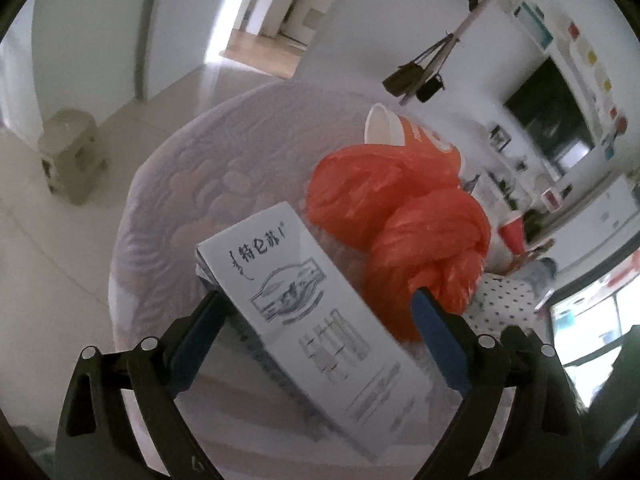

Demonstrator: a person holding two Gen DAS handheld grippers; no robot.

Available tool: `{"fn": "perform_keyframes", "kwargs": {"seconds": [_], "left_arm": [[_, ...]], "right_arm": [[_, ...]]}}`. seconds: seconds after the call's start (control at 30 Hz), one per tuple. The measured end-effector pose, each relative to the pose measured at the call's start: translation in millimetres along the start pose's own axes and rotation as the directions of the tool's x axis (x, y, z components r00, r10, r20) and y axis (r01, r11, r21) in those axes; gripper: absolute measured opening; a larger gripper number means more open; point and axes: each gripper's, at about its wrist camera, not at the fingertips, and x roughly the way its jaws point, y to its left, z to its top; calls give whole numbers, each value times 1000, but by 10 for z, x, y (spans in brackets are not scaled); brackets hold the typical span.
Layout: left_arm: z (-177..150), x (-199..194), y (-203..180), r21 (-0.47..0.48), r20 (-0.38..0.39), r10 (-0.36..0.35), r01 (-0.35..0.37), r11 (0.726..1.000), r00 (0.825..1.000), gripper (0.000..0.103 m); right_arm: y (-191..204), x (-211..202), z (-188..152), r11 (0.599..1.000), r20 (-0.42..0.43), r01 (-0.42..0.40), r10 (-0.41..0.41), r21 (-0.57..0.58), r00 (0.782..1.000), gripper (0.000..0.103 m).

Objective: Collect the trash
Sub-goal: 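Grasp the white milk carton with the left tool while the right tool grasps the polka-dot paper, then carry the milk carton and polka-dot paper to the teal basket and release both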

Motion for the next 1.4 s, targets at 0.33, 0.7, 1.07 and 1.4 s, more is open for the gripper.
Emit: {"fn": "perform_keyframes", "kwargs": {"seconds": [0.33, 0.7, 1.07, 1.4], "left_arm": [[-54, 128, -284, 200, 4, 96, -95, 975, 995, 80], [-278, -76, -304, 301, 15, 44, -47, 953, 999, 58], [-421, -473, -278, 265, 37, -148, 133, 955, 988, 52], [-394, -788, -1007, 363, 76, -299, 253, 897, 951, 51]], "right_arm": [[-5, 86, 101, 999, -23, -11, 12, 39, 1000, 48], [-16, 330, 240, 993, -62, 62, -56, 97, 996, 30], [-90, -319, 77, 996, 68, 48, -53, 74, 996, 21], [-534, -994, 191, 988, 215, 90, -116, 125, 970, 21]]}}
